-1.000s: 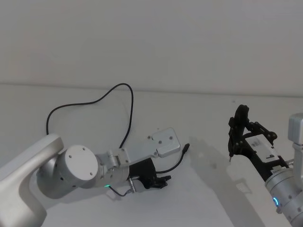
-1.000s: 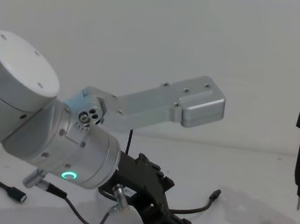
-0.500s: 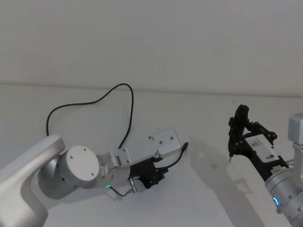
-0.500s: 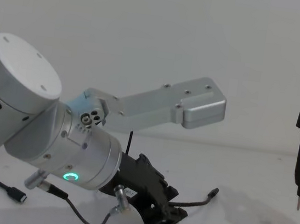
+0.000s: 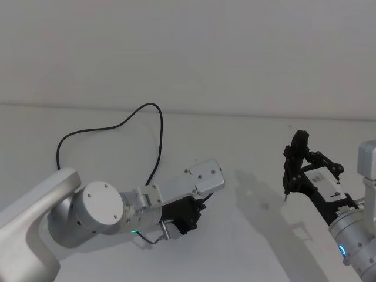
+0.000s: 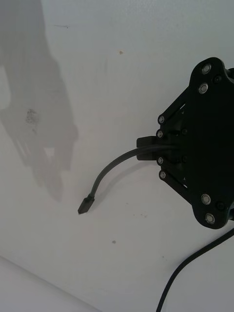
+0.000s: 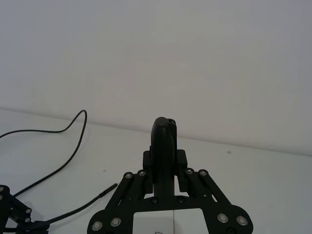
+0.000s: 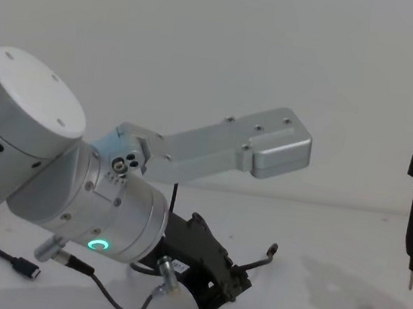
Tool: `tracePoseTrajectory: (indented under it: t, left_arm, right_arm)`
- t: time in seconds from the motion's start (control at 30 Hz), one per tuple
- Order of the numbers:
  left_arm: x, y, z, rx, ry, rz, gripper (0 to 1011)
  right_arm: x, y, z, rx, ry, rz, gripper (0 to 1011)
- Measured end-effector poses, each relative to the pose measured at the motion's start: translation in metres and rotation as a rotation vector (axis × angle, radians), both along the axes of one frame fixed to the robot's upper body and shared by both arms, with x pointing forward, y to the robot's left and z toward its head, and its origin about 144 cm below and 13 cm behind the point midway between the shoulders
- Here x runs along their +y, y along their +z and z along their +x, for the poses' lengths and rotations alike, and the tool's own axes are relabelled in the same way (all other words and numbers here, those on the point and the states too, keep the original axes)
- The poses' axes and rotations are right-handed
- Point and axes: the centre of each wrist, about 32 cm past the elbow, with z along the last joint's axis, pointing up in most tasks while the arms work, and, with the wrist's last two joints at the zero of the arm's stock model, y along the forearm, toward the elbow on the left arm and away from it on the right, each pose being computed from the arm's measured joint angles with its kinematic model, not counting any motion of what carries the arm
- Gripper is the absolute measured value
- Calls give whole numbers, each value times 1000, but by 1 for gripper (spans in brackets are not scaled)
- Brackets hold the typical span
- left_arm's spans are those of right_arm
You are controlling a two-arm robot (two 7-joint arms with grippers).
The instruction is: Pick up the data cable with the one hand.
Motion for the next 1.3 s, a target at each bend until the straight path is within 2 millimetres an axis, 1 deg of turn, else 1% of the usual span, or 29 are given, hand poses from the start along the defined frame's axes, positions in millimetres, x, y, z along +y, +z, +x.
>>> tracePoseTrajectory:
  t: [0.2, 0.5, 0.8, 0.87, 0.9, 0.97, 1.13, 1.3]
  left_arm:
    - [1, -1, -1, -10, -1, -5, 40]
    - [9, -2, -4, -81, -38, -53, 40]
    - [30, -4, -7, -144, -125, -139, 40]
    - [39, -4, -8, -155, -160, -162, 40]
    - [39, -4, -8, -155, -160, -162, 40]
    - [47, -3, -9, -162, -194, -182, 40]
    - [64, -1, -12, -173, -254, -214, 40]
    - [75, 2, -15, -185, -294, -234, 40]
  right_arm:
    - [0, 1, -1, -7, -1, -2, 268]
    - [-6, 14, -4, -81, 10, -22, 268]
    - [-14, 41, -8, -185, 57, -36, 268]
    - [-15, 45, -8, -197, 69, -33, 268]
    - [-15, 48, -8, -205, 74, -32, 268]
    - [-16, 54, -9, -223, 95, -23, 268]
    - [-15, 61, -8, -239, 129, -6, 268]
    - [-14, 65, -6, -238, 171, 31, 268]
